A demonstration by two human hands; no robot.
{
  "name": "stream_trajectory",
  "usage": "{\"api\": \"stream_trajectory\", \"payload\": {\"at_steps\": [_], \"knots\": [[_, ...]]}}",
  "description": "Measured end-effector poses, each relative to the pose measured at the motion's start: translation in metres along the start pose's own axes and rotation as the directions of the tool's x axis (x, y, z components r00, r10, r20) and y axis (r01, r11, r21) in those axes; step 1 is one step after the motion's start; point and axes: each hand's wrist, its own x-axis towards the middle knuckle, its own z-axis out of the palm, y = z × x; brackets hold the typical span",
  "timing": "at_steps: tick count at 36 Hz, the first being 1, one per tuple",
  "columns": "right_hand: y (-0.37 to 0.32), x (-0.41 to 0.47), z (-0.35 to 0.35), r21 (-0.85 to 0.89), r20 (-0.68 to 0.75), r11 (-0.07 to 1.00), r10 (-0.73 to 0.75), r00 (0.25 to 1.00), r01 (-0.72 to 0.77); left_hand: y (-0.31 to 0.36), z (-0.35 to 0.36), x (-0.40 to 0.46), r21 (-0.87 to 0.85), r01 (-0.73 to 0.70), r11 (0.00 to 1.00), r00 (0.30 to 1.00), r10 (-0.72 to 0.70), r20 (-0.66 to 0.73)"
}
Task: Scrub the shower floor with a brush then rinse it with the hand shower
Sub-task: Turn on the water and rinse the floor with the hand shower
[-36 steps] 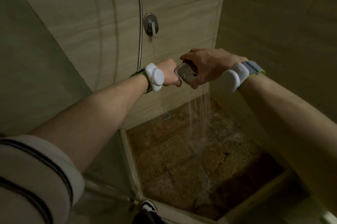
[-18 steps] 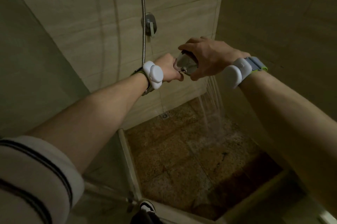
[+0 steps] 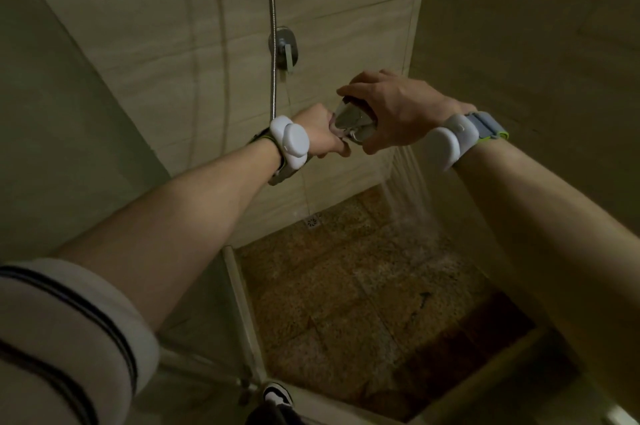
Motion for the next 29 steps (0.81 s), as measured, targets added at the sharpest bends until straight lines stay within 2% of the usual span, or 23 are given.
{"api": "stream_trajectory", "payload": {"at_steps": [11, 29], "knots": [[0.0029, 0.0007, -0.0022, -0.003, -0.046, 1.000, -0.020, 0.999, 0.020, -0.0019, -0.0016, 0.0020, 0.052, 0.000, 0.999, 0.995, 0.005, -0.098], [0.0042, 0.0004, -0.0064, 0.023, -0.044, 0.999, -0.028, 0.999, 0.029, -0.0009, -0.0042, 0.0045, 0.055, 0.014, 0.998, 0.996, -0.010, -0.086]]}}
